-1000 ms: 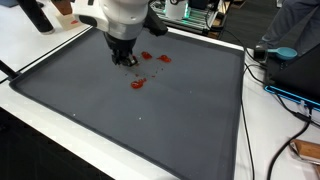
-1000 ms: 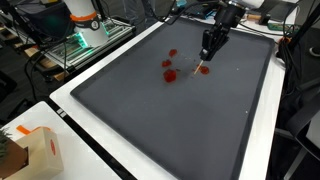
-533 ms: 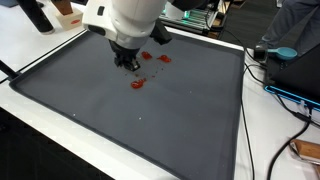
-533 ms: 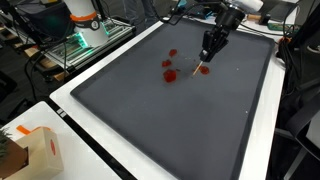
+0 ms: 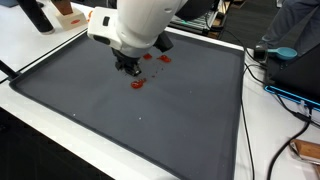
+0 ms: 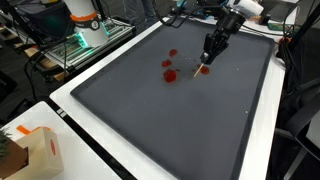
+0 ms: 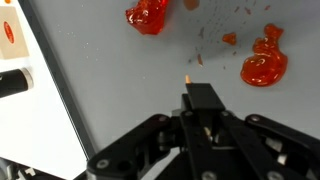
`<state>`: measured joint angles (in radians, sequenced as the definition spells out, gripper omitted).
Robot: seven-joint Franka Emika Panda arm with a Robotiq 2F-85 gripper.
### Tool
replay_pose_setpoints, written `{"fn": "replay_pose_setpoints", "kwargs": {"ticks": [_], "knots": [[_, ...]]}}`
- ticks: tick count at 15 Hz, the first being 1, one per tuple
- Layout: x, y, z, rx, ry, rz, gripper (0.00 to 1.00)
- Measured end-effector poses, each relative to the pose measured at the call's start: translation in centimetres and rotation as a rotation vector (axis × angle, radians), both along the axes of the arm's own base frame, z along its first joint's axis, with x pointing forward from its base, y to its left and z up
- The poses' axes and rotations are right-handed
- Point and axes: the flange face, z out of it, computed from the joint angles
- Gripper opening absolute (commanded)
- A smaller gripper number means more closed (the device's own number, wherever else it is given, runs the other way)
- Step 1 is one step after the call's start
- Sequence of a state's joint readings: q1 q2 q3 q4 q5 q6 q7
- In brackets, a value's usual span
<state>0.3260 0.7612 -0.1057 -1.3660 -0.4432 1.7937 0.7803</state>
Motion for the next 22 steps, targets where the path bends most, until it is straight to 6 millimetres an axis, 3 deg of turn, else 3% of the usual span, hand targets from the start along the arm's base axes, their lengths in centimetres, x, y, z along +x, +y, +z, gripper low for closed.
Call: {"fn": "replay_pose_setpoints", "kwargs": {"ticks": [13,22], "knots": [[0.2,0.9,-1.1,-0.011,0.011,0.010,0.03],[0.9,0.6,0.0,0.005,0.018,0.053,0.03]]}}
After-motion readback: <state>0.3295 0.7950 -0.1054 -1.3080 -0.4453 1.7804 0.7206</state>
